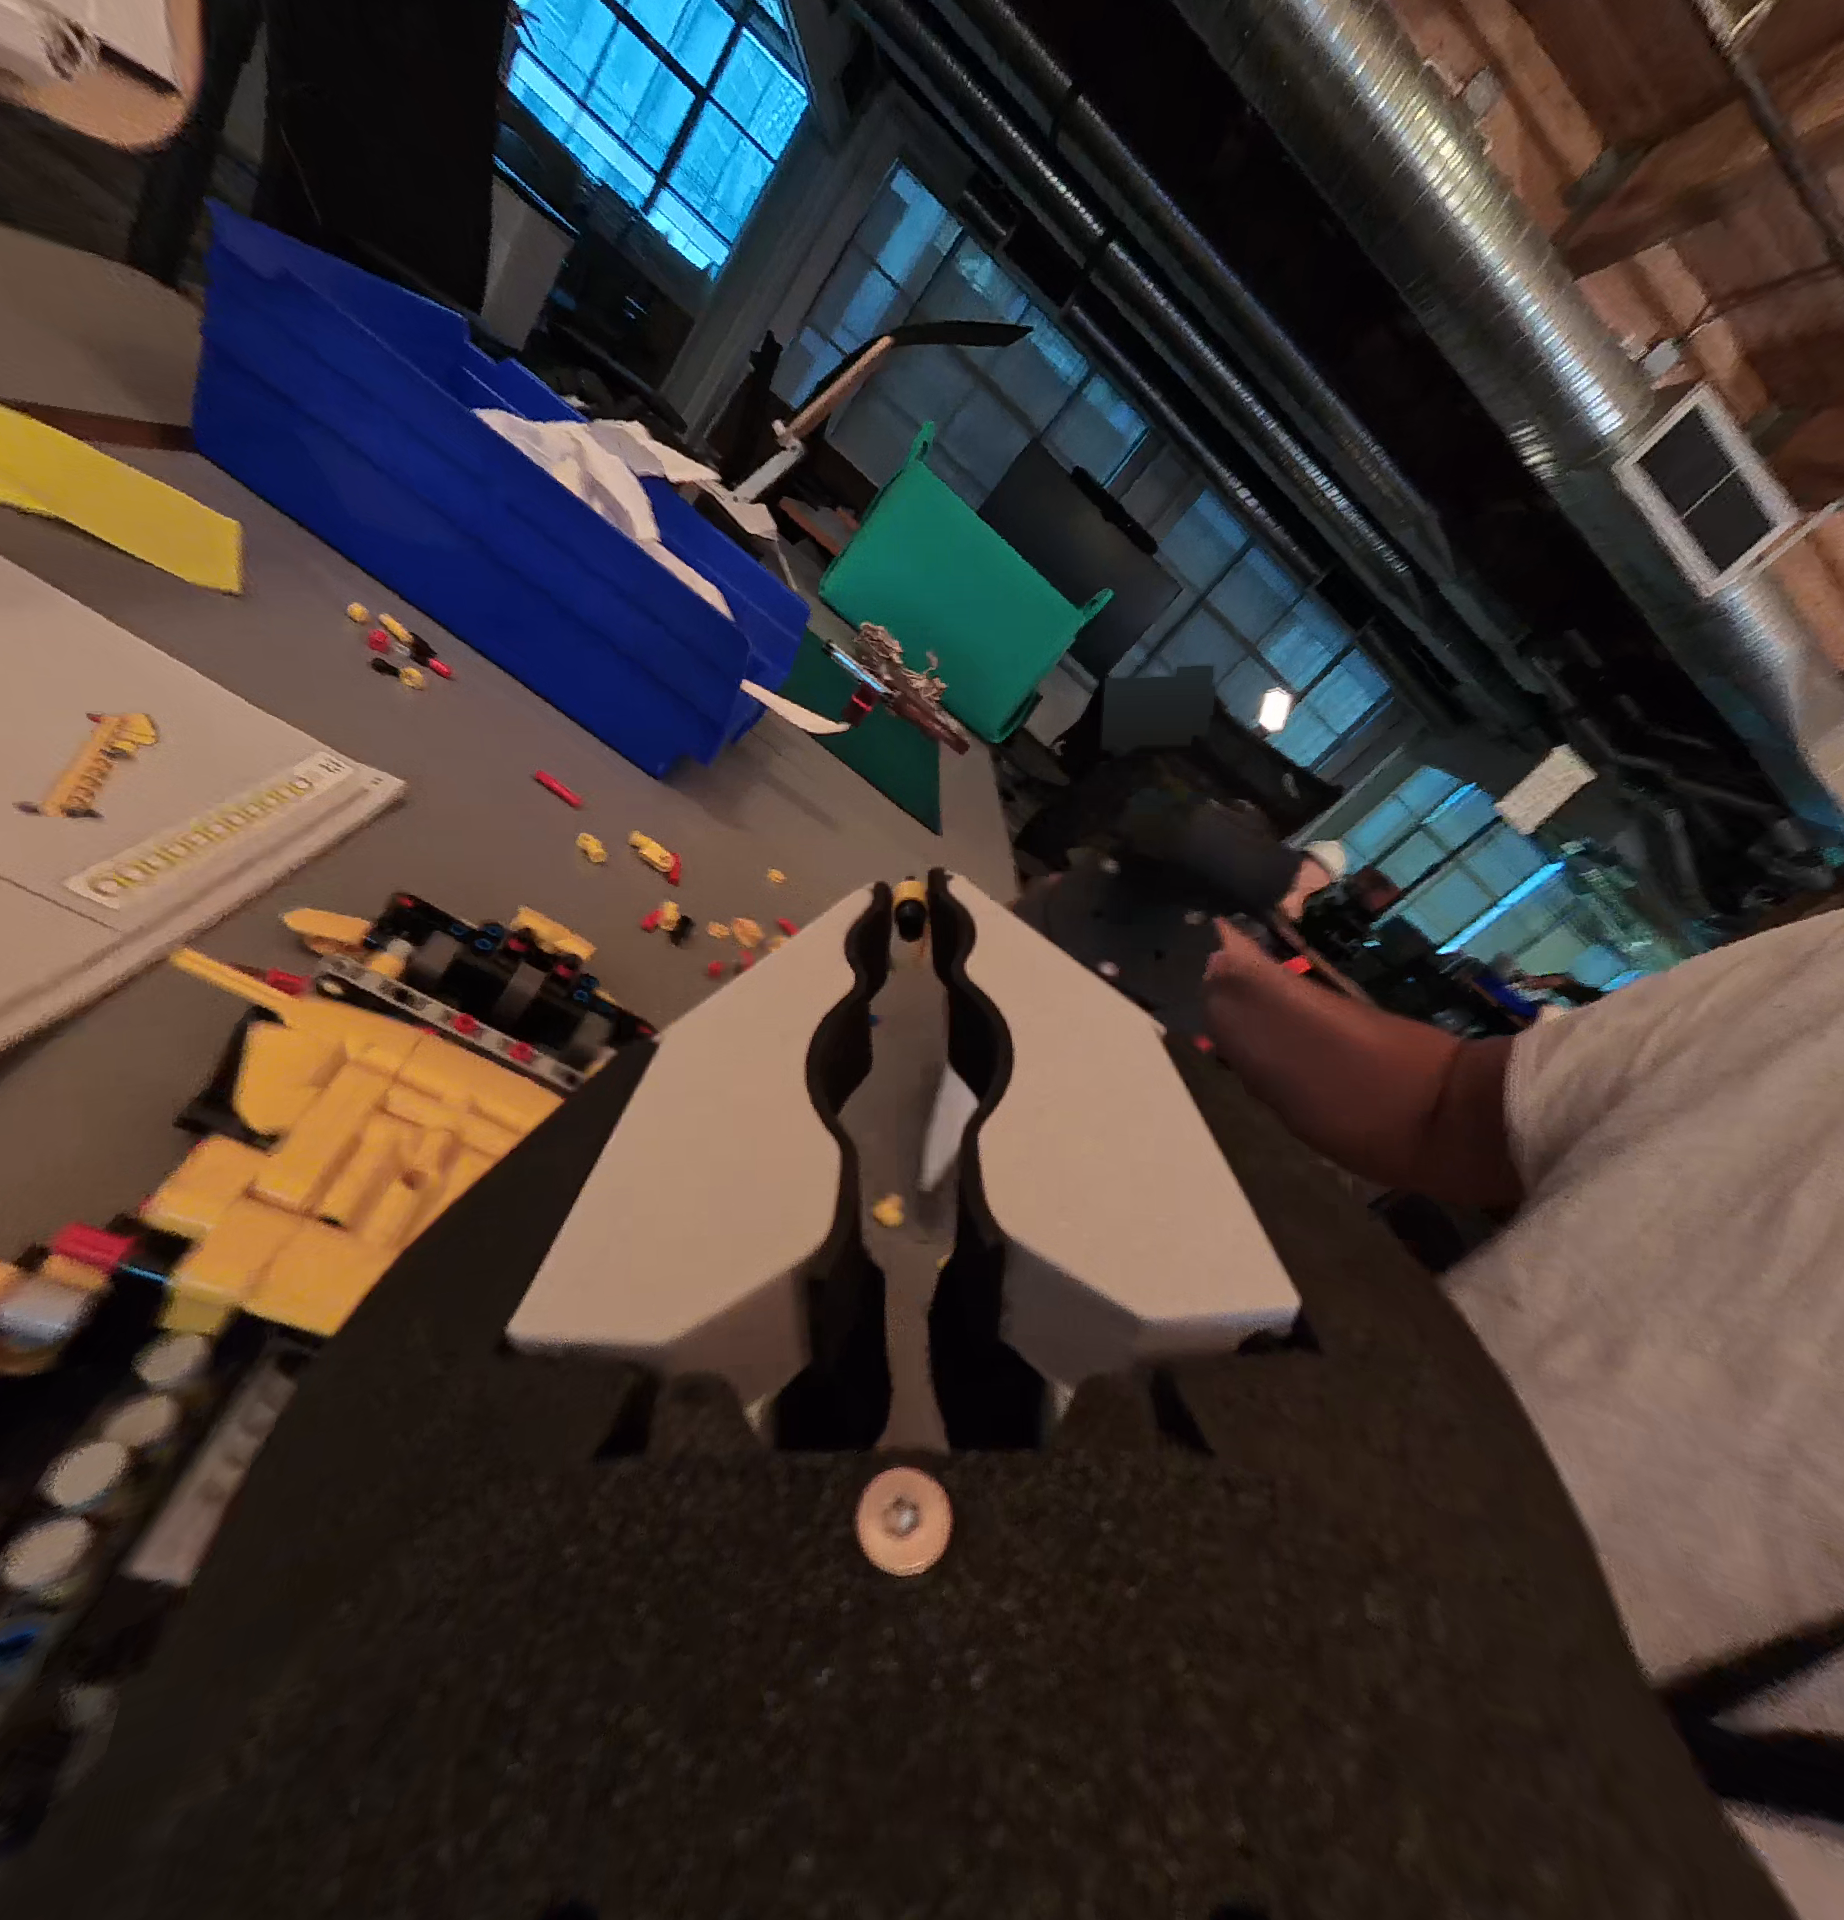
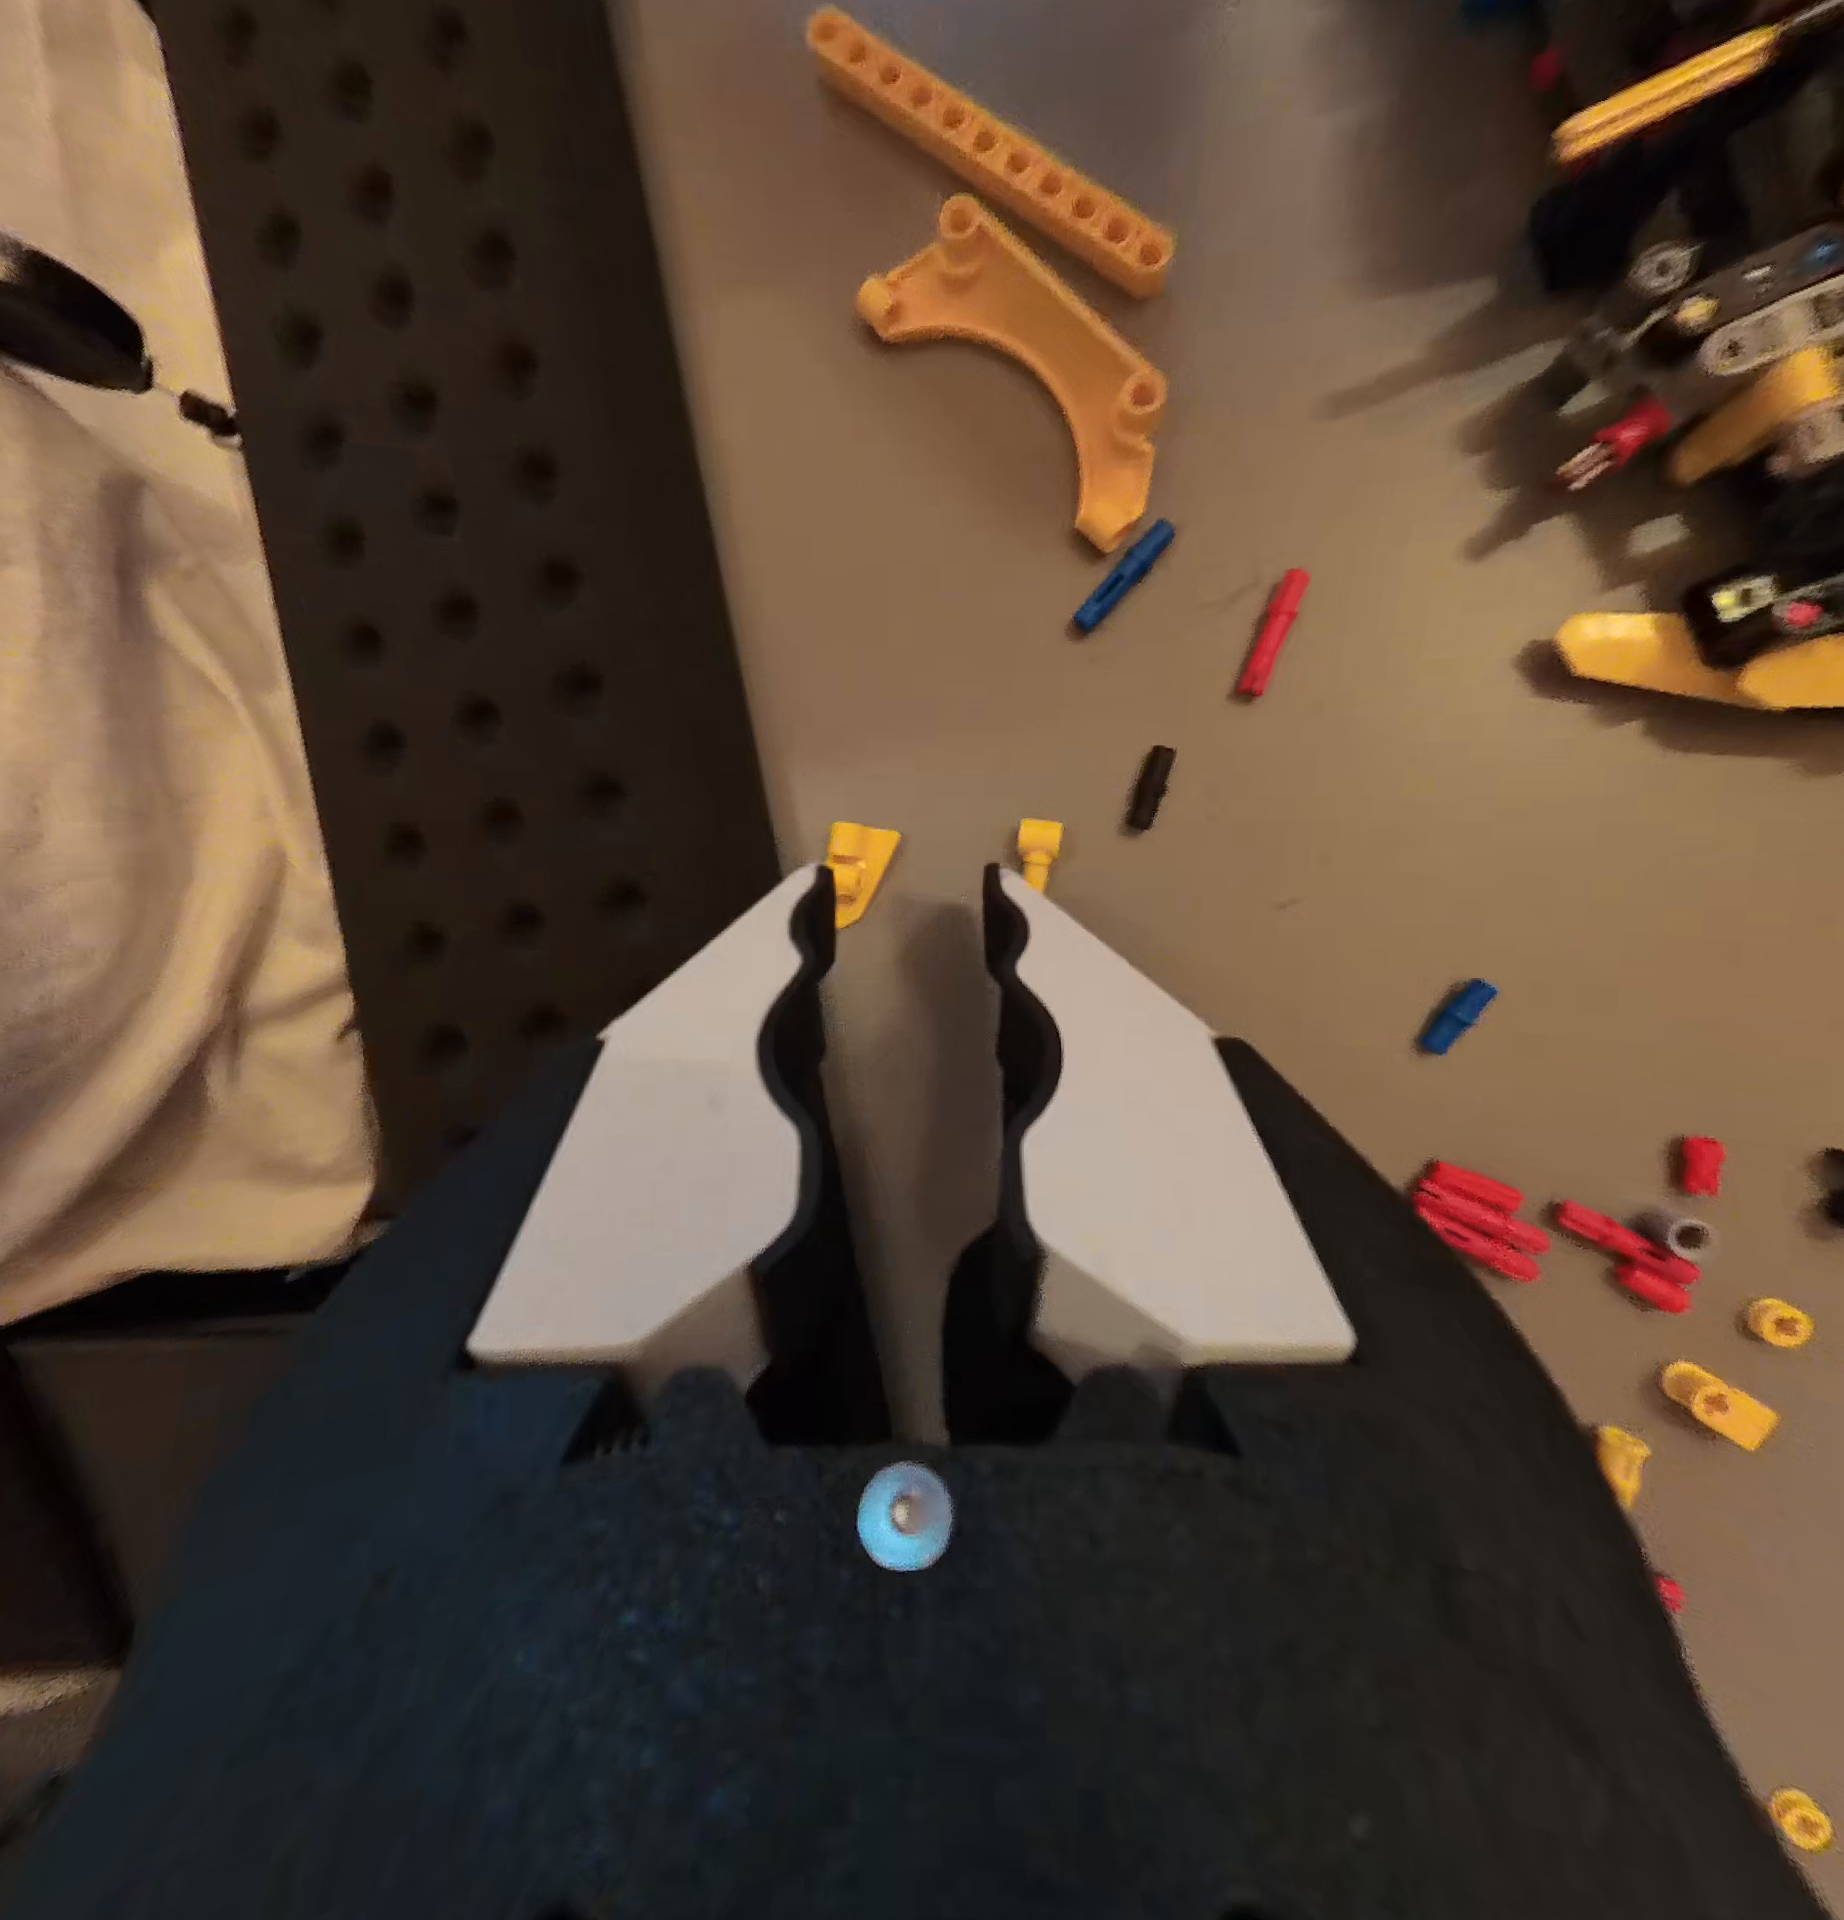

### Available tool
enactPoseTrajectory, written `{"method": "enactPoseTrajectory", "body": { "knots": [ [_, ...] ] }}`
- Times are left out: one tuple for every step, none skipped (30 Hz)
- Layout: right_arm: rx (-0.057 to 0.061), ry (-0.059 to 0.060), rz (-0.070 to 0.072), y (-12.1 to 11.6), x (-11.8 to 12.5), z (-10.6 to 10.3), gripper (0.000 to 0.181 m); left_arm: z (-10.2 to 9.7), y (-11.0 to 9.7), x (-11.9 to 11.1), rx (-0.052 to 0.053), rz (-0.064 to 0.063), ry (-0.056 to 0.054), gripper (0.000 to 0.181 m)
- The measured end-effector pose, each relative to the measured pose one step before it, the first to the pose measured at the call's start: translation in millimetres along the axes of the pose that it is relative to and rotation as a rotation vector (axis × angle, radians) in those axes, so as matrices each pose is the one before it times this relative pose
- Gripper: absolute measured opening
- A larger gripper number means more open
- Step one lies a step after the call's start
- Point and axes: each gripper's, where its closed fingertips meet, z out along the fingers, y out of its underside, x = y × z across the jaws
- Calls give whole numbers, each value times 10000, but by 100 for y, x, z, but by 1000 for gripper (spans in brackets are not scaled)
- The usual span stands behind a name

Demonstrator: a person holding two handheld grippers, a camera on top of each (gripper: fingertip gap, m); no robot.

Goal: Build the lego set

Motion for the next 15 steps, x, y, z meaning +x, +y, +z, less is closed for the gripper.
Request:
{"method": "enactPoseTrajectory", "body": {
  "knots": [
    [295, 164, 116, -295, 194, -187, 28, -494, 448, 539, -57, -430, 263, 7],
    [360, 185, 205, -579, 298, -275, 28, -718, 956, 423, -130, -463, 110, 7],
    [615, 398, 217, -1118, 560, -306, 30, -838, 1309, 120, -163, -490, -143, 6],
    [917, 384, 204, -1686, 420, -188, 30, -823, 1389, 95, -111, -448, -153, 6],
    [1071, 196, 160, -2123, -20, 162, 30, -676, 1092, 593, 85, -497, 157, 6],
    [1017, 48, 0, -2208, -470, 583, 29, -528, 612, 1007, 312, -620, 427, 6],
    [932, -93, -224, -2070, -849, 860, 29, -341, 402, 997, 336, -590, 441, 6],
    [752, -83, -505, -1729, -859, 971, 29, -175, 513, 701, 139, -388, 239, 6],
    [516, 182, -651, -1348, -373, 894, 29, -71, 585, 406, -6, -121, 40, 6],
    [381, 255, -681, -1072, -138, 646, 29, -54, 501, 226, -42, 52, -78, 6],
    [299, 189, -585, -834, -106, 399, 27, -88, 316, 187, 4, 71, -86, 6],
    [233, -123, -472, -672, -429, 228, 22, -154, 125, 231, 87, 6, -20, 6],
    [119, -347, -284, -470, -630, 108, 15, -185, 22, 232, 126, -74, 19, 6],
    [26, -290, -110, -322, -425, 46, 13, -170, 80, 122, 75, -84, -19, 6],
    [35, -215, -18, -276, -263, 11, 13, -129, 200, 101, 0, -17, -15, 6]
  ]
}}
